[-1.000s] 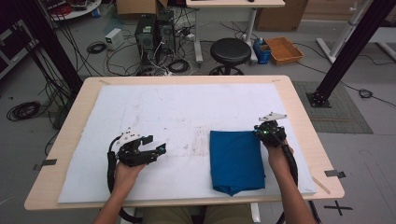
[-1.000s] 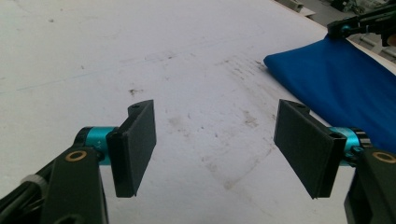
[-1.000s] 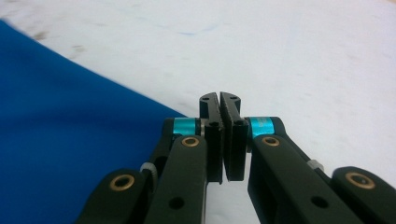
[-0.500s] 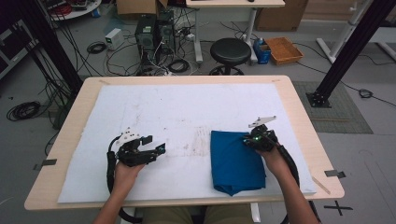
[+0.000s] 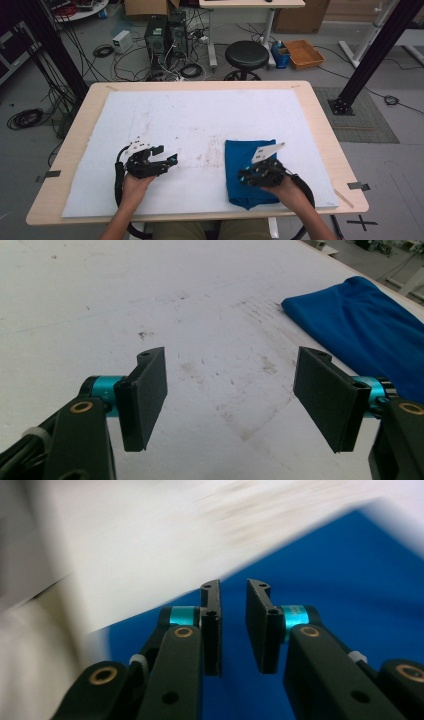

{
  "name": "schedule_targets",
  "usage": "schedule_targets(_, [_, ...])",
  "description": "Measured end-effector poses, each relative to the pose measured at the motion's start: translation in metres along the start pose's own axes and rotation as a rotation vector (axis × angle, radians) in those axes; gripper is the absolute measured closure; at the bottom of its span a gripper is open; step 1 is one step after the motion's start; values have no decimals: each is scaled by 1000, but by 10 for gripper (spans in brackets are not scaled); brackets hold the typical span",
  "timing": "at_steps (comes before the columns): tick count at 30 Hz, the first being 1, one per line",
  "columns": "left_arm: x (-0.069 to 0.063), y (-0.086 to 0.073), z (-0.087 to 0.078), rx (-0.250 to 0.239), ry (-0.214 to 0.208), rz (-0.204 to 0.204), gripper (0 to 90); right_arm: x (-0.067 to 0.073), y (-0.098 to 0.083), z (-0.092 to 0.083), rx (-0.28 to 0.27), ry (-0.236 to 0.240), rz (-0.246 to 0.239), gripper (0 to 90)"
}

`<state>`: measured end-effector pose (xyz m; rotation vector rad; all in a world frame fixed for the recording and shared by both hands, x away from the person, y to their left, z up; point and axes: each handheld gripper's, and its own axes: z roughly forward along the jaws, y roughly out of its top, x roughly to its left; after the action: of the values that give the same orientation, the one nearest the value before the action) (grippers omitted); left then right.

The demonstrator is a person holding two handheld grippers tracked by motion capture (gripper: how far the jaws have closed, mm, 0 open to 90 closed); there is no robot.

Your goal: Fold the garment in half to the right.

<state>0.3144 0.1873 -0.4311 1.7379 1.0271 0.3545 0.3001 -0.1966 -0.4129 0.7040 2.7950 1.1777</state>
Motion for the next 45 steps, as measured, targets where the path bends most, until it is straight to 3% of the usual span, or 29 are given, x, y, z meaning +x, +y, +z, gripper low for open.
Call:
schedule_targets(2, [-1,0,0,-3,1,-1,297,14,0,11,45,71,-39,815])
schedule_targets(6, [-1,1,1,0,-1,-1,298,24,0,28,122,62,-106,837])
schedule_targets(9, [-1,0,1,1,-2,-2,298,30,2,38,90,50,-119,848])
schedule_targets(10, [0,0,1,4,-2,-5,298,32,3,39,77,51,-129,773])
schedule_targets(11, [0,0,1,4,-2,-5,298,32,3,37,63,39,-118,677])
schedule_targets(13, [0,0,1,2,-2,-6,297,25,1,27,-6,16,-73,650])
schedule_targets(14, [0,0,1,3,-2,-5,298,19,-2,18,-44,-24,-46,638])
schedule_targets(16, [0,0,1,1,-2,-5,297,5,-12,-2,-103,-140,43,640])
schedule_targets(18, [0,1,1,2,-1,-5,298,-9,-26,-23,-117,-300,127,648])
schedule_targets(19, [0,1,1,2,-1,-5,298,-9,-26,-23,-117,-300,127,648])
schedule_targets(20, [0,1,1,5,2,-2,298,-22,-43,-41,-109,-411,234,651])
schedule_targets(21, [0,1,1,5,2,-2,298,-22,-43,-41,-109,-411,234,651])
schedule_targets(22, [0,1,2,7,3,-2,298,-32,-58,-50,-86,-418,322,656])
schedule_targets(23, [0,1,2,6,4,-2,298,-34,-64,-50,-75,-395,349,664])
schedule_targets(25, [0,1,2,5,6,-2,298,-35,-73,-46,-36,-323,342,737])
schedule_targets(27, [0,1,2,3,6,-4,298,-33,-76,-44,-29,-325,309,830])
schedule_targets(29, [0,1,1,1,10,-2,298,-32,-75,-45,-12,-343,293,838])
schedule_targets(30, [1,1,1,-2,8,-2,298,-31,-72,-47,20,-385,280,839])
schedule_targets(32, [2,1,-1,-13,15,-4,297,-31,-72,-50,62,-401,308,736])
schedule_targets(33, [2,1,-1,-13,15,-4,297,-31,-72,-50,62,-401,308,736])
schedule_targets(34, [3,1,-2,-13,15,-8,298,-34,-71,-57,80,-396,352,635])
schedule_targets(37, [3,1,-1,-11,17,-7,298,-36,-67,-67,18,-420,341,641])
schedule_targets(38, [3,1,0,-7,16,-4,297,-41,-58,-75,-57,-468,322,700])
schedule_targets(39, [3,1,0,-7,16,-4,297,-41,-58,-75,-57,-468,322,700])
schedule_targets(40, [2,1,0,-4,14,0,297,-53,-47,-73,-115,-510,316,773])
schedule_targets(41, [2,1,0,-4,14,0,298,-53,-47,-73,-115,-510,316,773])
schedule_targets(42, [2,1,0,-5,11,2,298,-71,-38,-61,-131,-504,327,813])
schedule_targets(43, [2,1,0,-5,11,2,298,-71,-38,-61,-131,-504,327,813])
schedule_targets(45, [3,1,0,-5,12,0,298,-97,-30,-34,-43,-543,364,857])
